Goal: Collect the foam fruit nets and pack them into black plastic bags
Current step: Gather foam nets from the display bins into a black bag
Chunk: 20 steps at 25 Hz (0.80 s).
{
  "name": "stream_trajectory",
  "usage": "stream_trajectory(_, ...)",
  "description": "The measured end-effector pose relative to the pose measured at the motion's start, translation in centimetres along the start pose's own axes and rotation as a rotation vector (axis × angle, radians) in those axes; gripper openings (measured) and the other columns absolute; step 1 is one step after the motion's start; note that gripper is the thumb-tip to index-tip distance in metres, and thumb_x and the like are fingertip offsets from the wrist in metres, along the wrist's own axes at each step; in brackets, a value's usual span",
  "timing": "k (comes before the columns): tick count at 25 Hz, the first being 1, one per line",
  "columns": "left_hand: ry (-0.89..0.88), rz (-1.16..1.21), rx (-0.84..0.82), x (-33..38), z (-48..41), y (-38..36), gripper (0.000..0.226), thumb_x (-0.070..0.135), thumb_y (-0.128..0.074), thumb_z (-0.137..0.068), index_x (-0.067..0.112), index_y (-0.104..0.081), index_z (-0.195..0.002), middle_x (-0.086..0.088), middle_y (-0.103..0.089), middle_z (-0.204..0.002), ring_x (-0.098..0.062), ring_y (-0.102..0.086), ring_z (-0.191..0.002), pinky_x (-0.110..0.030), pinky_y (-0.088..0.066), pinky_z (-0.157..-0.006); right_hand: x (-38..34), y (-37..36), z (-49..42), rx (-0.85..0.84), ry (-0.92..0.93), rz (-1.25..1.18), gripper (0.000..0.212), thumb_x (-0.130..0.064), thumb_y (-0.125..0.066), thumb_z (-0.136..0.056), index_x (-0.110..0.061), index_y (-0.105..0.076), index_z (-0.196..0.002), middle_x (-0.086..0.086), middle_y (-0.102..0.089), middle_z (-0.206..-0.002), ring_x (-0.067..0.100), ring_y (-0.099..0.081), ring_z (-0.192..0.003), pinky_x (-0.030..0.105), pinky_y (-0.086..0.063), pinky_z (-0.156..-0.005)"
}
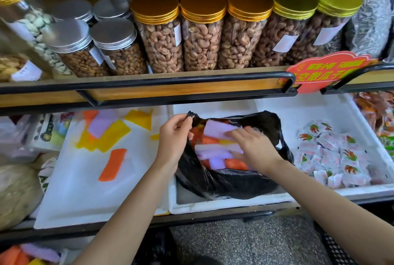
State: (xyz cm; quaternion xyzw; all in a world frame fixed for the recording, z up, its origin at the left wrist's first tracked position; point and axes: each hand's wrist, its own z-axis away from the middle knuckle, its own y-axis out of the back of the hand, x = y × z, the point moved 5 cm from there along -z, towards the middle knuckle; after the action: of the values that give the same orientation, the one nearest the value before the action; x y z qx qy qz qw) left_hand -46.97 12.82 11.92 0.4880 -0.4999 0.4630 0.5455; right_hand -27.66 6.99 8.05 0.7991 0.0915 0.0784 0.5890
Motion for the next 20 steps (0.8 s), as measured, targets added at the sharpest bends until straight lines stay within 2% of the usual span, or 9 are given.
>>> stream_trajectory(2,-0.018,-0.001,-0.020,0.0,0.3,-0.1,0.010,0.010,-0.053,-0.094,0.009,-0.061,-0.100,-0.001,-0.054,-0.065,-0.002,-0.049,-0.049,-0.008,-0.040,-0.055,1.2,0.1,-2.3,-0.030,-0.171,0.041,0.051,-0.023,-0.086,-0.061,-0.013,-0.064,-0.106,0.006,-0.067,-0.093,0.029,-0.062,-0.080,0.033,-0.053,-0.062)
stream_trajectory(4,-0.014,-0.017,-0.013,-0.2,0.1,0.4,0.010,0.010,-0.053,-0.094,0.008,-0.061,-0.101,-0.002,-0.053,-0.061,-0.001,-0.049,-0.048,-0.008,-0.039,-0.055,1.3,-0.3,-3.9,-0.107,-0.290,0.048,0.048,-0.024,-0.073,-0.080,-0.015,-0.055,-0.123,0.007,-0.063,-0.113,0.030,-0.058,-0.100,0.037,-0.049,-0.077)
stream_trajectory(6,0.000,-0.035,-0.017,-0.5,0.0,1.0,0.011,0.011,-0.053,-0.094,0.009,-0.062,-0.101,-0.001,-0.053,-0.060,-0.001,-0.050,-0.049,-0.008,-0.039,-0.055,0.1,-1.9,-4.1,-0.247,-0.296,0.001,0.048,-0.027,-0.057,-0.091,-0.020,-0.042,-0.136,0.004,-0.056,-0.129,0.026,-0.055,-0.112,0.036,-0.043,-0.090)
stream_trajectory(8,0.012,-0.050,-0.038,-0.9,0.1,1.5,0.009,0.013,-0.054,-0.094,0.011,-0.062,-0.098,0.001,-0.055,-0.060,-0.001,-0.050,-0.050,-0.009,-0.040,-0.055,-1.6,-4.0,-3.2,-0.443,-0.254,-0.079,0.047,-0.028,-0.048,-0.097,-0.023,-0.036,-0.141,0.002,-0.053,-0.135,0.024,-0.054,-0.117,0.035,-0.036,-0.099)
stream_trajectory(11,0.010,-0.054,-0.094,-1.2,0.4,2.1,0.015,0.012,-0.053,-0.094,0.023,-0.061,-0.088,0.004,-0.055,-0.057,0.000,-0.051,-0.050,-0.010,-0.041,-0.056,-2.6,-6.0,-1.4,-0.640,-0.290,-0.217,0.049,-0.032,-0.045,-0.098,-0.021,-0.031,-0.144,0.001,-0.044,-0.144,0.022,-0.046,-0.128,0.031,-0.034,-0.104)
stream_trajectory(13,-0.008,-0.070,-0.135,-1.7,0.3,2.6,0.019,0.010,-0.054,-0.094,0.026,-0.060,-0.086,0.002,-0.055,-0.059,0.000,-0.051,-0.050,-0.011,-0.042,-0.058,-2.2,-4.9,-1.4,-0.600,-0.365,-0.231,0.052,-0.032,-0.047,-0.097,-0.019,-0.029,-0.144,0.003,-0.043,-0.144,0.024,-0.047,-0.126,0.032,-0.037,-0.099)
stream_trajectory(17,-0.087,-0.142,-0.222,-2.4,-0.4,3.9,0.014,0.006,-0.056,-0.092,0.019,-0.059,-0.095,0.005,-0.057,-0.069,-0.001,-0.055,-0.061,-0.014,-0.044,-0.066,-3.9,-1.0,-2.1,-0.365,-0.394,-0.176,0.047,-0.025,-0.051,-0.095,-0.017,-0.037,-0.139,0.004,-0.047,-0.137,0.024,-0.047,-0.122,0.032,-0.037,-0.089)
stream_trajectory(20,-0.179,-0.263,-0.294,-3.2,-0.1,6.1,0.015,0.007,-0.055,-0.092,0.019,-0.057,-0.101,0.012,-0.059,-0.083,0.006,-0.055,-0.077,-0.007,-0.041,-0.074,-7.8,2.1,-3.0,-0.012,-0.334,-0.167,0.029,-0.013,-0.055,-0.090,-0.007,-0.055,-0.118,0.012,-0.061,-0.110,0.032,-0.056,-0.103,0.032,-0.036,-0.081)
